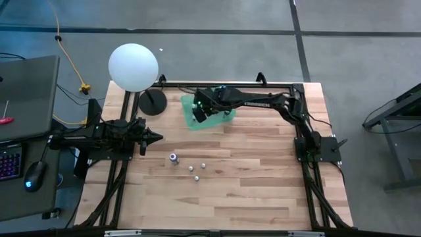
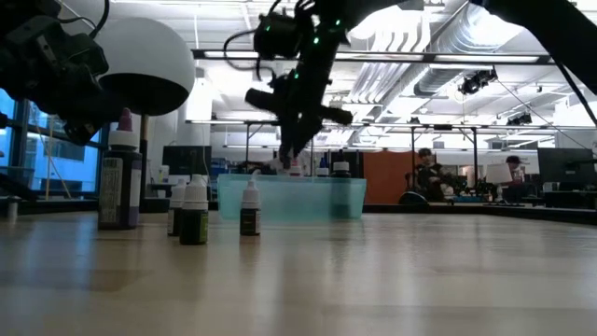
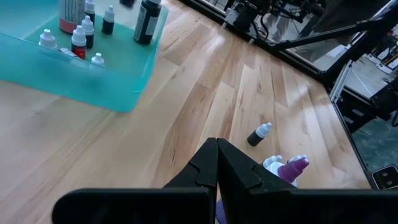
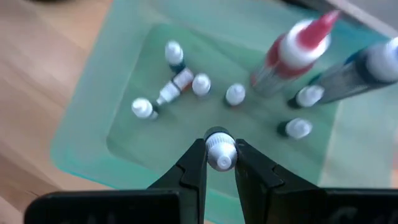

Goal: Pick & Place food coloring
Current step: Put the small purple dye bottle in the green bin

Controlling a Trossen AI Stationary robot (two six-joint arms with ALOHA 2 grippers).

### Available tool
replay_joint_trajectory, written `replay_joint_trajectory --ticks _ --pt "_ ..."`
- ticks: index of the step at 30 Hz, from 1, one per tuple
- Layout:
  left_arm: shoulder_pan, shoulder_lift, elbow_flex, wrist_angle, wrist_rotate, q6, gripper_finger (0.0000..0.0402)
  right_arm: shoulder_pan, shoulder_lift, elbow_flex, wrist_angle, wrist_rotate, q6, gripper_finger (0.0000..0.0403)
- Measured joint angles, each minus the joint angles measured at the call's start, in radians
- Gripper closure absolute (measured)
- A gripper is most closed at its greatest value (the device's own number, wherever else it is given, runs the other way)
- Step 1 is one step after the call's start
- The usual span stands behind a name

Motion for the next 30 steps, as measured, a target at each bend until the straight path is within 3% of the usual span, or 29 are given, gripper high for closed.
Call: replay_joint_trajectory --ticks 10,17,30 --pt "0.000 0.000 0.000 0.000 0.000 0.000 0.0401 0.001 0.084 -0.002 0.000 -0.010 0.042 0.0349" --pt "0.000 0.000 0.000 0.000 0.000 0.000 0.0401 -0.027 0.084 -0.002 0.002 0.018 0.035 0.0349" --pt "0.000 0.000 0.000 0.000 -0.001 0.000 0.0401 -0.077 0.104 -0.003 0.002 -0.030 -0.002 0.0349"
